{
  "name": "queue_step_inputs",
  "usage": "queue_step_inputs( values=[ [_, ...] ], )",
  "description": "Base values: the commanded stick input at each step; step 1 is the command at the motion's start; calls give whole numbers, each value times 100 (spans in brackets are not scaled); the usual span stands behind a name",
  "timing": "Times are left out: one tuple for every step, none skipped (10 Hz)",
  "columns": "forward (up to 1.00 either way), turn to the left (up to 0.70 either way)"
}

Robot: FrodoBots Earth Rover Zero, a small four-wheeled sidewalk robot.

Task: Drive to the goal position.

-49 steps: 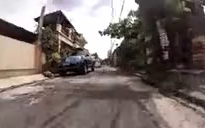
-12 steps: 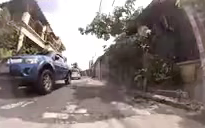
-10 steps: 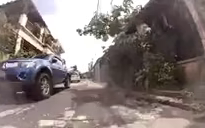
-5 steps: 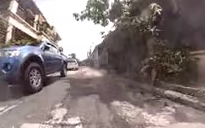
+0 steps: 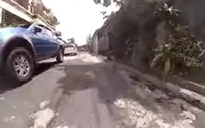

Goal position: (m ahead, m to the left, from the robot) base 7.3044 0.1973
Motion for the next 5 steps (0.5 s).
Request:
queue_step_inputs(
  values=[
    [70,35],
    [70,15],
    [70,0],
    [70,0],
    [70,0]
  ],
)
